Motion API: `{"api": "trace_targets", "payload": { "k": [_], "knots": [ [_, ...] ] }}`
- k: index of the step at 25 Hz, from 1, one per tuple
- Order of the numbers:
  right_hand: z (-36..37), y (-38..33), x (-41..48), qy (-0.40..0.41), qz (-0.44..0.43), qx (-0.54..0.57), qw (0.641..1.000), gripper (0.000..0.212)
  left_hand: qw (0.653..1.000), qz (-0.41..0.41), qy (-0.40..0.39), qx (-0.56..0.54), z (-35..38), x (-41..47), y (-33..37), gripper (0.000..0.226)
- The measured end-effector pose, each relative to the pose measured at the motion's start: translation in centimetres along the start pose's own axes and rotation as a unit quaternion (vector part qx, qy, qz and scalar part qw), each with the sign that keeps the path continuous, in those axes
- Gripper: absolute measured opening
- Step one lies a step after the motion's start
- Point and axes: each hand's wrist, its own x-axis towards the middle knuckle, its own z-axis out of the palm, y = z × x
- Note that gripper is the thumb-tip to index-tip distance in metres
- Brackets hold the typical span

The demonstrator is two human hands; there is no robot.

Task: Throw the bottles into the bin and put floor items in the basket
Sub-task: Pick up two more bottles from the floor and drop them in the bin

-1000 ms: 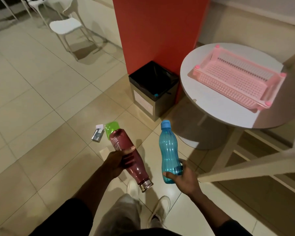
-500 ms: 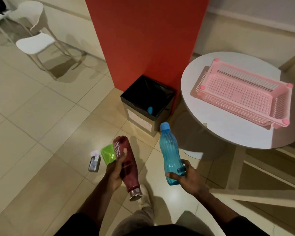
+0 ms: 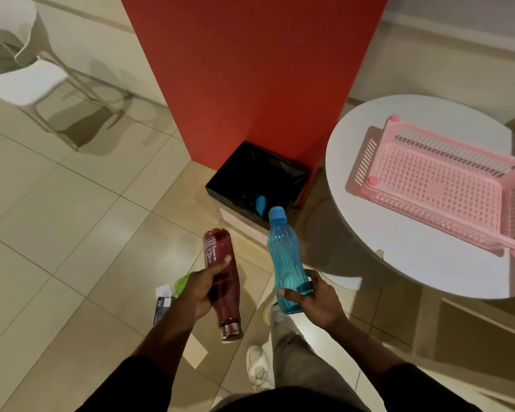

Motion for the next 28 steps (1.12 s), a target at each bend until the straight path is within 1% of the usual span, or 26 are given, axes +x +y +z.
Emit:
{"api": "trace_targets", "payload": {
  "k": [2, 4, 6, 8, 9, 10, 12, 16, 17, 19, 20, 21, 23, 24, 25, 26, 27, 28],
  "knots": [
    [-0.2, -0.7, 3.1, 0.003, -0.004, 0.008, 1.0, 0.077, 1.0, 0.006, 0.004, 0.017, 0.5, 1.8, 1.9, 0.076],
    [-0.7, -1.3, 6.9, -0.017, 0.004, 0.009, 1.0, 0.075, 1.0, 0.008, 0.017, 0.024, 1.1, 3.5, 4.2, 0.075],
    [-1.2, -2.4, 10.3, -0.043, 0.025, 0.011, 0.999, 0.077, 0.999, -0.01, 0.022, 0.023, 1.7, 4.9, 6.9, 0.082],
    [-1.6, -3.2, 13.3, -0.043, 0.035, 0.021, 0.998, 0.084, 0.999, -0.016, 0.028, 0.028, 2.2, 6.4, 9.5, 0.088],
    [-1.9, -3.8, 14.8, -0.044, 0.03, 0.023, 0.998, 0.088, 0.999, -0.014, 0.041, 0.028, 2.7, 7.4, 10.9, 0.084],
    [-2.3, -4.3, 16.1, -0.044, 0.027, 0.025, 0.998, 0.092, 0.998, -0.014, 0.057, 0.028, 3.2, 8.3, 12.2, 0.076],
    [-3.3, -5.9, 18.8, -0.044, 0.041, 0.046, 0.997, 0.097, 0.995, -0.008, 0.095, 0.029, 4.5, 10.1, 14.6, 0.061],
    [-4.8, -8.0, 23.0, -0.019, 0.054, 0.06, 0.997, 0.092, 0.986, 0.034, 0.139, 0.081, 6.5, 14.6, 17.7, 0.056],
    [-5.1, -8.4, 23.9, -0.013, 0.062, 0.062, 0.996, 0.091, 0.985, 0.035, 0.146, 0.085, 7.1, 15.9, 18.4, 0.055],
    [-5.1, -8.7, 25.1, 0.004, 0.074, 0.06, 0.995, 0.085, 0.986, 0.011, 0.154, 0.066, 8.3, 18.0, 19.3, 0.056],
    [-5.0, -8.8, 25.6, 0.019, 0.091, 0.063, 0.994, 0.082, 0.987, -0.013, 0.15, 0.059, 8.8, 19.1, 19.7, 0.056],
    [-4.7, -9.0, 26.2, 0.038, 0.114, 0.07, 0.99, 0.08, 0.989, -0.044, 0.128, 0.056, 9.2, 20.5, 20.3, 0.053],
    [-4.0, -9.3, 27.1, 0.07, 0.153, 0.09, 0.982, 0.083, 0.992, -0.109, 0.02, 0.063, 9.8, 23.1, 21.6, 0.04],
    [-3.6, -9.4, 27.7, 0.081, 0.169, 0.092, 0.978, 0.088, 0.988, -0.127, -0.016, 0.089, 10.2, 24.4, 22.2, 0.034],
    [-3.3, -9.4, 28.2, 0.087, 0.186, 0.088, 0.975, 0.095, 0.983, -0.13, -0.023, 0.13, 10.9, 25.7, 22.7, 0.031],
    [-3.0, -9.5, 28.8, 0.092, 0.2, 0.083, 0.972, 0.102, 0.977, -0.108, -0.008, 0.183, 11.3, 27.2, 23.1, 0.035],
    [-2.8, -9.7, 29.4, 0.09, 0.215, 0.079, 0.969, 0.106, 0.967, -0.062, 0.023, 0.246, 11.8, 28.6, 23.4, 0.044],
    [-2.5, -9.7, 30.2, 0.088, 0.227, 0.076, 0.967, 0.107, 0.949, -0.015, 0.054, 0.309, 12.1, 29.9, 23.8, 0.055]
  ]
}}
